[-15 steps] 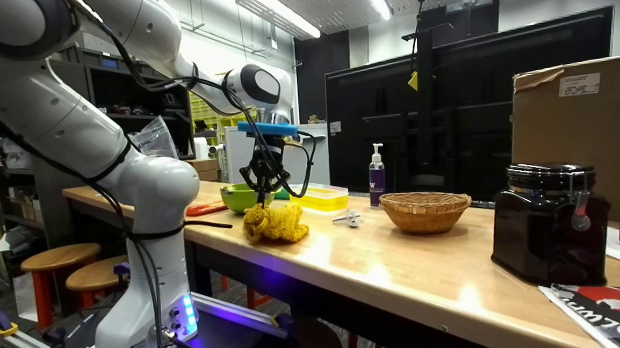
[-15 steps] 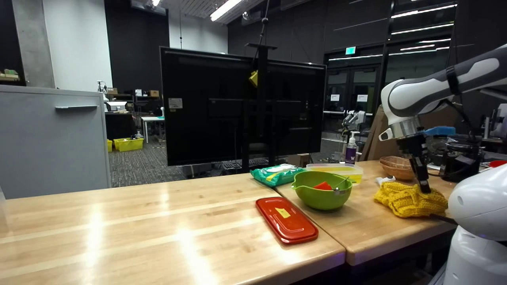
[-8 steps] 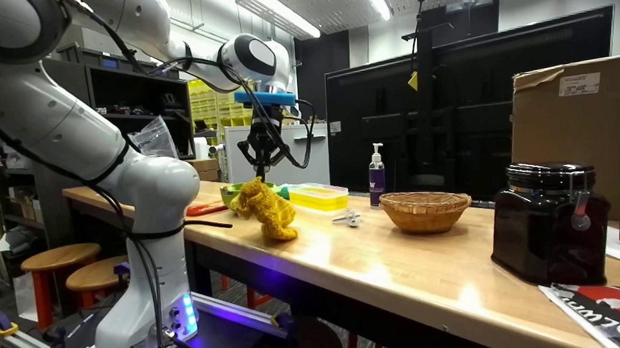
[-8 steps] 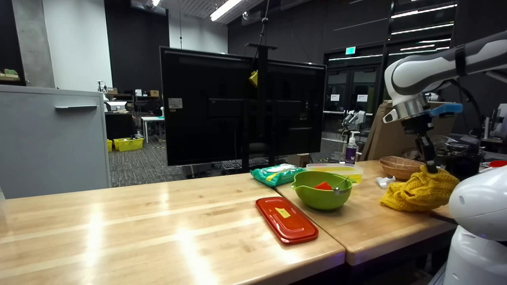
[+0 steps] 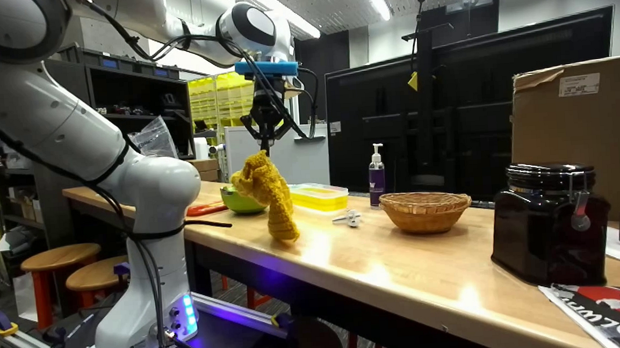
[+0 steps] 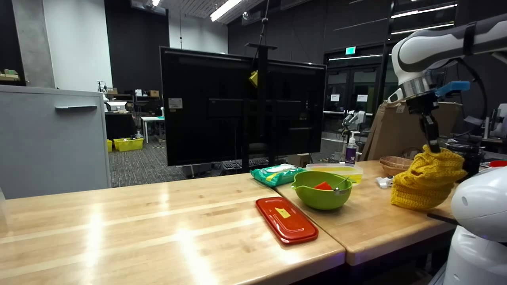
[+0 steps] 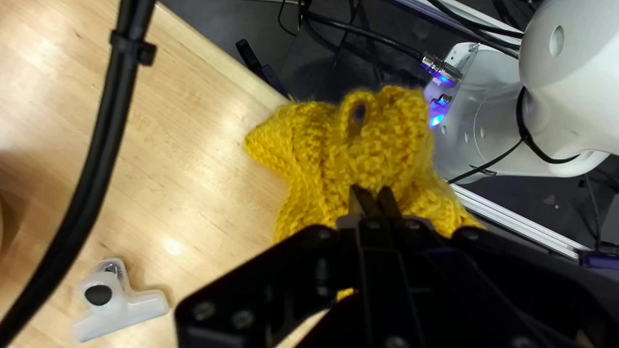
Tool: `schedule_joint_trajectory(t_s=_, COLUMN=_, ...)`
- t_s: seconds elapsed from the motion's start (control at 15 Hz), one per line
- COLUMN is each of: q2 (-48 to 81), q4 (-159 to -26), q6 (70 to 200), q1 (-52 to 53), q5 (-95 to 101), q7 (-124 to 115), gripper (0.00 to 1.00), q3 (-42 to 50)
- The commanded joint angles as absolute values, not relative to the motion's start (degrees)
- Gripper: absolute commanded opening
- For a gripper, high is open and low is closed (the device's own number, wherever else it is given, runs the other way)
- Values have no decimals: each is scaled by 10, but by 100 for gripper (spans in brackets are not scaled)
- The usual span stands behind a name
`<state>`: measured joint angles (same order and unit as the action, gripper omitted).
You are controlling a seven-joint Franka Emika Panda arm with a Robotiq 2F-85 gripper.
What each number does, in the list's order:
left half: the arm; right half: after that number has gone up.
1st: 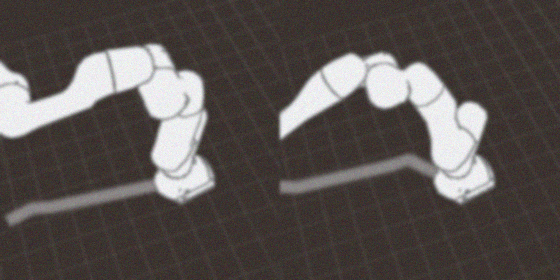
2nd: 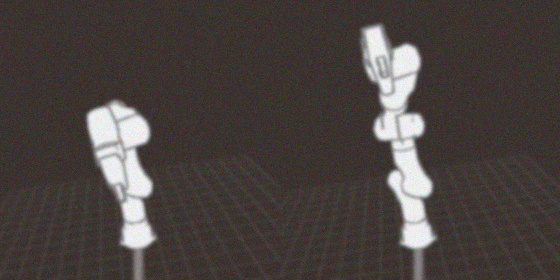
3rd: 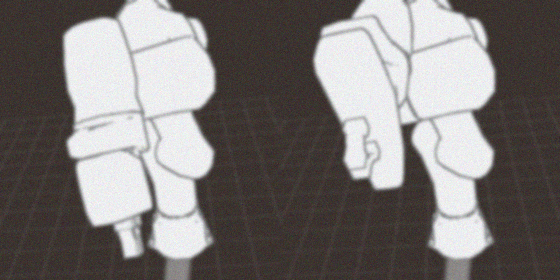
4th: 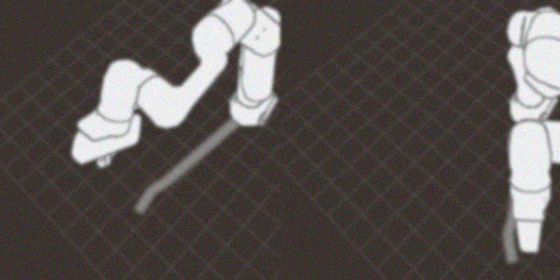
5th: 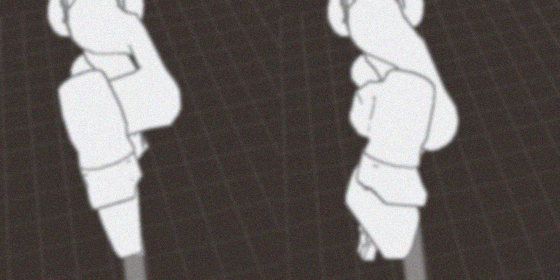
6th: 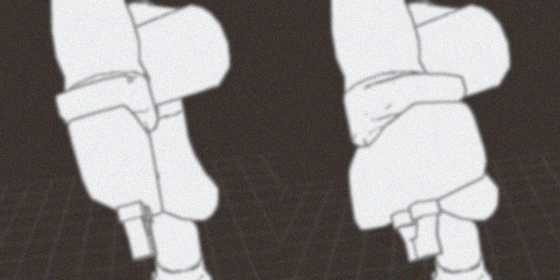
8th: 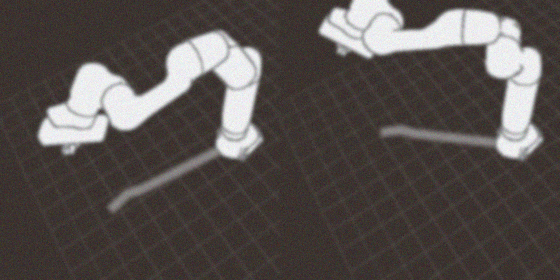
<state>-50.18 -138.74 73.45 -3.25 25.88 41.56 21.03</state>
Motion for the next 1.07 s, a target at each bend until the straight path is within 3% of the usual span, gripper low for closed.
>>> schedule_joint_trajectory(t_s=0.0, q2=-497, q4=-1345, q6=707, q1=-25, q5=263, q7=424, gripper=0, q3=215)
schedule_joint_trajectory(t_s=0.6, q2=-484, q4=-1277, q6=722, q1=-34, q5=338, q7=429, gripper=0, q3=277)
schedule_joint_trajectory(t_s=1.0, q2=-497, q4=-1316, q6=792, q1=-35, q5=330, q7=410, gripper=0, q3=312)
